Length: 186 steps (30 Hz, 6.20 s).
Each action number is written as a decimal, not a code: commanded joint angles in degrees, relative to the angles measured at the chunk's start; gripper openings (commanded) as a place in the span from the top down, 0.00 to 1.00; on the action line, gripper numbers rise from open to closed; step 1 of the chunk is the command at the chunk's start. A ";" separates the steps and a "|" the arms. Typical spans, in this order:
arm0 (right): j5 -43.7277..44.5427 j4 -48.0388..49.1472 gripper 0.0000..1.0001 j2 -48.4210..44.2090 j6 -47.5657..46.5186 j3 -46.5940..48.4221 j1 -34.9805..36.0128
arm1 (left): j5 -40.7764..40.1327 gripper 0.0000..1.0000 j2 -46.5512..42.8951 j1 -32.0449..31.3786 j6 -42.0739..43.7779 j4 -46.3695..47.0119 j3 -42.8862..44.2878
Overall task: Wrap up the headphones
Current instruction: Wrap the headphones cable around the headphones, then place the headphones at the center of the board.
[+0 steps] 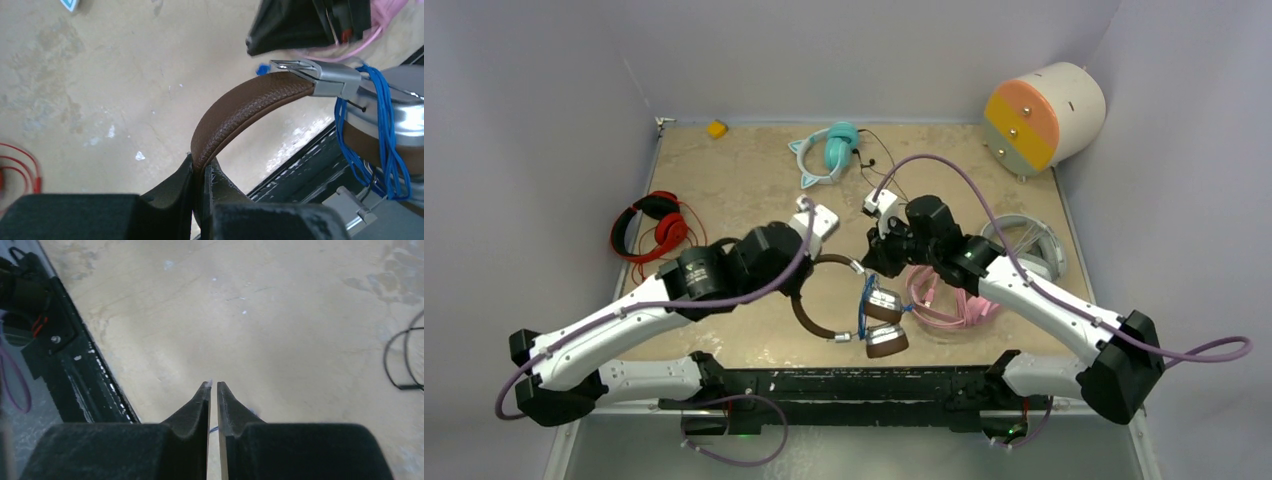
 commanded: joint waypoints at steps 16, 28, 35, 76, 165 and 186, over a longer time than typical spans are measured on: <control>-19.24 33.13 0.67 8.00 7.42 -12.80 -0.60 | 17.40 1.00 -0.51 15.34 -16.12 -5.97 20.32; -7.03 37.42 0.57 -4.35 11.06 -22.58 -1.79 | 18.24 1.00 -0.88 15.34 -17.28 -5.52 21.57; -4.78 48.69 0.21 -14.97 13.96 -34.70 -1.78 | 19.16 1.00 -1.56 15.34 -18.26 -3.75 19.17; -17.52 68.10 0.67 -3.89 17.12 -33.61 -1.79 | 21.16 1.00 1.17 15.34 -19.22 -1.55 21.08; 25.94 29.46 0.38 4.87 54.10 -2.39 7.42 | 19.72 1.00 13.66 25.87 -16.63 24.65 -14.22; 27.95 27.60 0.40 -9.34 34.22 -13.55 5.53 | 25.34 1.00 23.94 25.88 -19.28 31.42 -16.38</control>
